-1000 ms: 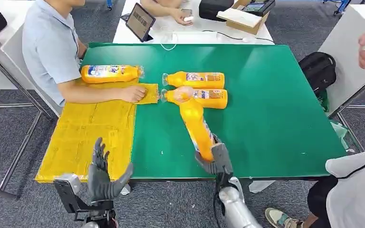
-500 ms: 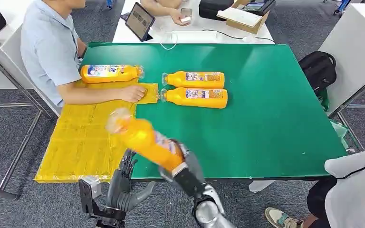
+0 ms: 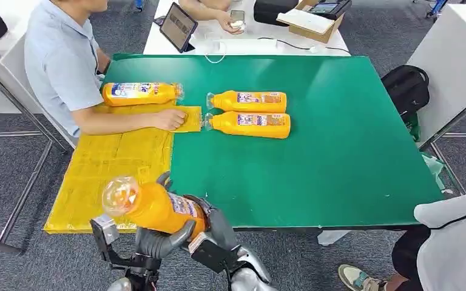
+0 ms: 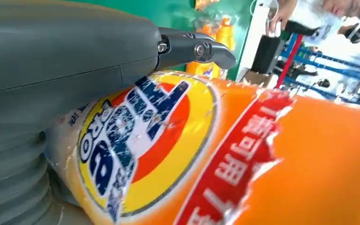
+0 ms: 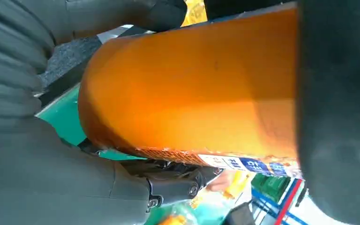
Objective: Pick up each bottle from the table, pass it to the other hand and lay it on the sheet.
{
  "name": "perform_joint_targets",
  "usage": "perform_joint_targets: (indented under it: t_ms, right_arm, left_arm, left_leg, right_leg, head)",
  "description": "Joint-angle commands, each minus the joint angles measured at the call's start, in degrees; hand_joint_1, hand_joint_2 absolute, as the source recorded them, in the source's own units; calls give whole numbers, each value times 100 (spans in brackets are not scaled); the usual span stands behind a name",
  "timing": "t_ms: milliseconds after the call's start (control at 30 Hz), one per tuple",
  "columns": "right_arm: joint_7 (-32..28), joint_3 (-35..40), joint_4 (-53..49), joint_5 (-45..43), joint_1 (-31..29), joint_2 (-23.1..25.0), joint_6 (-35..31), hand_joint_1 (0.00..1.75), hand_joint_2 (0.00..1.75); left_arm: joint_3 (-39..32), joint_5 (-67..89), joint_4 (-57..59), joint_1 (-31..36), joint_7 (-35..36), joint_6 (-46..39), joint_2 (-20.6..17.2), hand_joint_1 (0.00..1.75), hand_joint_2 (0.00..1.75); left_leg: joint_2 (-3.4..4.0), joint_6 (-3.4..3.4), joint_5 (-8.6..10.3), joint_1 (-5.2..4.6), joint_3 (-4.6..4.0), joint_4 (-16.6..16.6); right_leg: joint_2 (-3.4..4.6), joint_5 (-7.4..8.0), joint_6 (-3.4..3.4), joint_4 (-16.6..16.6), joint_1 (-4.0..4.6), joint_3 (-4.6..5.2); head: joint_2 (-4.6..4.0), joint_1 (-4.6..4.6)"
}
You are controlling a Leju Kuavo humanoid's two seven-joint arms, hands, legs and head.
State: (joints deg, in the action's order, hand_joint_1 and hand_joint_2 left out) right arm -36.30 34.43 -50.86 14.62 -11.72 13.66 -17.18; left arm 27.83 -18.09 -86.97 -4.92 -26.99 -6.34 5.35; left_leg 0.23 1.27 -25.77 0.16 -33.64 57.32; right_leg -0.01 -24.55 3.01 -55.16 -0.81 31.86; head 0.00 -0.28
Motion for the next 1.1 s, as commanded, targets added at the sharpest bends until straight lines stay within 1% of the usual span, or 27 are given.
perform_joint_targets:
  t_ms: [33,67,100,167,200,300,333,400,433,500,533,600,633,667,700,767,800,833,867,967,1100]
  right_arm:
    - [-10,517,1001,-13,-269,88,1,115,175]
    - [-11,509,998,-22,-268,104,-25,24,175]
    - [-15,503,982,-89,-275,150,-44,0,175]
    - [-39,514,933,-127,-277,190,-104,0,175]
    - [-40,527,912,-129,-276,196,-145,0,0]
    - [-104,578,821,-176,-224,175,-347,0,0]
    - [-133,600,817,-188,-208,149,-404,0,0]
    - [-138,645,789,-190,-187,103,-392,0,0]
    - [-205,617,638,-229,-97,27,-524,0,0]
    - [-239,598,387,-224,29,-104,-665,0,0]
    - [-269,504,133,-193,172,-193,-933,0,0]
    - [-143,330,-371,-94,400,-369,-1084,0,0]
    - [-36,213,-553,3,510,-431,-1227,0,0]
    - [-14,108,-735,11,612,-507,-1249,0,0]
    - [32,-49,-929,65,743,-556,-1238,0,0]
    - [82,-295,-1103,274,925,-635,-1663,0,0]
    - [93,-391,-1191,263,1003,-685,-1669,0,0]
    - [147,-576,-1201,220,1068,-657,-1771,0,0]
    - [183,-725,-1162,180,1088,-655,-1785,0,0]
    - [117,-1164,-927,104,1056,-521,-1804,0,0]
    - [45,-1314,-742,-36,984,-380,-1644,0,0]
  left_arm:
    - [94,-94,-40,209,30,143,-22,175,175]
    - [83,-117,-29,186,42,140,-27,175,175]
    - [67,-181,-62,95,44,139,-68,175,175]
    - [38,-267,-118,-24,32,144,-122,175,175]
    - [16,-354,-162,-70,42,157,-126,175,175]
    - [-83,-606,-255,-181,123,136,-179,175,175]
    - [-158,-578,-271,-190,58,79,-193,175,175]
    - [-245,-579,-312,-247,25,54,-129,175,175]
    - [-409,-581,-353,-295,36,-44,-81,175,175]
    - [-612,-548,-417,-333,11,-98,-112,175,175]
    - [-786,-535,-462,-376,-10,-115,-116,175,175]
    - [-1134,-383,-540,-413,3,-12,-141,175,175]
    - [-1312,-108,-555,-427,-45,-187,-143,175,175]
    - [-1442,103,-554,-441,-43,-303,-191,175,175]
    - [-1607,338,-537,-457,-21,-296,-206,175,175]
    - [-1923,1003,-408,-416,-72,-828,-232,175,175]
    - [-2068,1071,-349,-379,-75,-812,-234,175,175]
    - [-2219,1178,-351,-359,-148,-884,-189,175,175]
    - [-2316,999,-382,-356,-91,-662,-194,175,175]
    - [-2605,582,-538,-390,55,-157,-35,175,175]
    - [-2713,461,-418,-220,211,-137,38,175,175]
  left_leg:
    - [-14,-6,-1,4,11,-2]
    - [-8,-4,0,4,10,-3]
    - [-10,-6,-3,4,16,-3]
    - [-8,-7,-5,4,17,-3]
    - [-1,-6,-5,2,14,-2]
    - [4,-6,-5,3,10,-3]
    - [5,-10,-12,4,23,-3]
    - [-8,-6,-2,1,7,-5]
    - [-8,-5,-1,3,3,-4]
    - [-6,-7,-6,3,15,-4]
    - [-9,-5,-2,3,5,-3]
    - [-15,-5,-2,3,10,-6]
    - [-16,-4,0,3,2,-5]
    - [-22,-7,-4,5,14,-5]
    - [-18,-5,-1,3,6,-6]
    - [-19,-7,-5,3,16,-8]
    - [-20,-5,0,2,8,-9]
    - [-21,-4,2,0,4,-9]
    - [-24,-8,-3,3,15,-9]
    - [-18,-8,-5,2,15,-4]
    - [-11,-4,0,2,-4,-1]
  right_leg:
    - [-13,-5,-9,3,4,-16]
    - [-8,-3,-7,4,4,-12]
    - [-10,-6,-11,3,4,-19]
    - [-8,-8,-11,2,4,-20]
    - [0,-6,-10,0,2,-14]
    - [5,-4,-10,2,3,-13]
    - [7,-10,-16,0,4,-25]
    - [-7,-5,-9,1,1,-11]
    - [-5,-2,-8,3,3,-8]
    - [-4,-7,-12,1,4,-19]
    - [-6,-2,-8,3,4,-11]
    - [-13,-5,-9,6,3,-16]
    - [-15,-3,-7,5,3,-9]
    - [-19,-8,-13,4,6,-21]
    - [-15,-5,-9,5,2,-12]
    - [-16,-9,-13,6,4,-21]
    - [-17,-5,-8,6,2,-14]
    - [-18,-4,-8,5,0,-9]
    - [-21,-10,-13,4,3,-21]
    - [-15,-10,-15,0,3,-20]
    - [-9,-2,-7,-1,2,0]
  head:
    - [0,0]
    - [0,0]
    - [0,-2]
    - [0,2]
    - [0,2]
    - [0,2]
    - [0,0]
    - [0,2]
    - [0,2]
    - [0,2]
    - [0,2]
    - [0,0]
    - [0,2]
    - [0,2]
    - [0,2]
    - [0,2]
    - [0,2]
    - [0,0]
    - [0,2]
    - [0,2]
    - [0,2]
